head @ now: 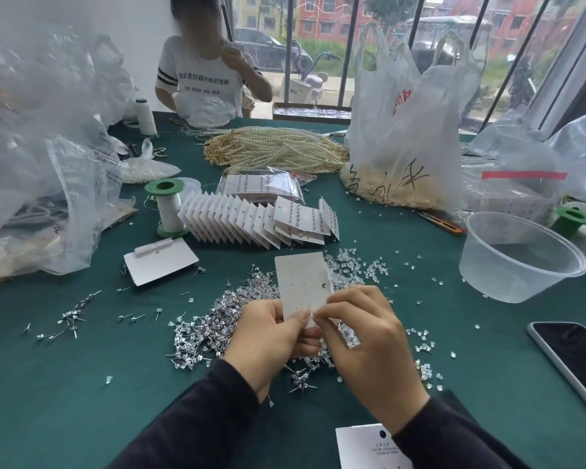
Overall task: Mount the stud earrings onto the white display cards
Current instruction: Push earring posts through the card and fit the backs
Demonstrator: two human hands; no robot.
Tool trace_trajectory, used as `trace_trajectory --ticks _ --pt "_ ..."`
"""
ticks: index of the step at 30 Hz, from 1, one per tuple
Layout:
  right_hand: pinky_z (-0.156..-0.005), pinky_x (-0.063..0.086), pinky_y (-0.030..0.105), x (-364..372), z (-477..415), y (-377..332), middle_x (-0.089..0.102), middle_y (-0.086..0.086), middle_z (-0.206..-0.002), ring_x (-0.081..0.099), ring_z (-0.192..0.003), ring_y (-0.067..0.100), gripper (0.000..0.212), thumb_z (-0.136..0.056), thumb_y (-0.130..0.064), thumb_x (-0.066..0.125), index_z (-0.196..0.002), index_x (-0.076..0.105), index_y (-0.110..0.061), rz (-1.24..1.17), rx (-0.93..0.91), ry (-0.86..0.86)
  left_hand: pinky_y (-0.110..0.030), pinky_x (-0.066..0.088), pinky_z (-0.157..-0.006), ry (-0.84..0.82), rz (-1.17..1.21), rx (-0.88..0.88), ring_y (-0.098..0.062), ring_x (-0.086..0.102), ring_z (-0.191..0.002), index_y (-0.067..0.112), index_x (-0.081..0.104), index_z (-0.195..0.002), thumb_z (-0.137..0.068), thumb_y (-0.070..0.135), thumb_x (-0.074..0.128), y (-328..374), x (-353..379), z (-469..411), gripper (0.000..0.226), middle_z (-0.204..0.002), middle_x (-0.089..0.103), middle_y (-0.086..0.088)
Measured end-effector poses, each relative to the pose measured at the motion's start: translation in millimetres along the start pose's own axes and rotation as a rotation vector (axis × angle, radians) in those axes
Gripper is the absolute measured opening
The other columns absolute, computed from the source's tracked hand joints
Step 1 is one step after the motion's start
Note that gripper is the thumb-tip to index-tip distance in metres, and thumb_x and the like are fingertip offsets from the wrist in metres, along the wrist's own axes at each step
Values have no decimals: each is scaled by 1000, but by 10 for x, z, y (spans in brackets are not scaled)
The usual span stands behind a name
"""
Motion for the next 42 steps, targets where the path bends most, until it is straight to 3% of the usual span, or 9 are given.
trace_trajectory --ticks 13,20,24,29,35,42 --pt "-72 42 21 72 39 -9 65 4 -71 57 -72 28 3 -69 -2 70 -67 70 -5 34 -1 26 -17 47 -40 68 -72 96 -9 55 -38 -10 58 -78 -89 -2 51 -6 -32 -13 15 -50 58 -6" --pt "-76 42 18 -7 42 39 61 4 -74 51 -80 16 4 -73 -3 69 -70 68 -6 -9 44 86 -19 50 -42 27 29 62 -12 59 -43 1 62 -64 -85 3 58 30 1 13 22 -48 63 -4" --pt "-75 43 22 -3 49 49 61 4 -74 54 -79 18 4 -72 -4 69 -70 66 -6 2 63 61 -19 50 -43 -9 7 32 -13 60 -44 2 62 -62 -88 5 55 4 40 21 27 -50 65 -4" --pt "-70 45 27 5 45 55 61 3 -73 57 -73 20 5 -71 -5 68 -68 65 -7 -10 85 19 -18 50 -42 22 -96 69 -11 59 -39 4 57 -60 -90 2 51 22 24 14 31 -44 61 -2" --pt "-67 45 28 5 51 39 62 3 -74 59 -73 22 4 -70 -9 68 -67 66 -7 21 109 6 -17 49 -42 76 -319 234 -6 60 -40 7 59 -61 -87 5 56 74 6 25 26 -43 61 3" --pt "-68 44 26 15 59 26 62 2 -72 59 -72 22 5 -69 -9 69 -66 66 -8 58 112 32 -30 56 -50 160 -514 345 -14 66 -49 7 61 -62 -83 11 63 98 -36 30 22 -56 66 -6"
Point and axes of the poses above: each hand's wrist, its own z-axis away from the middle knuckle, its own x-axis out of the palm, y = z × x, the point moved 6 cm from there along -z, towards the middle knuckle
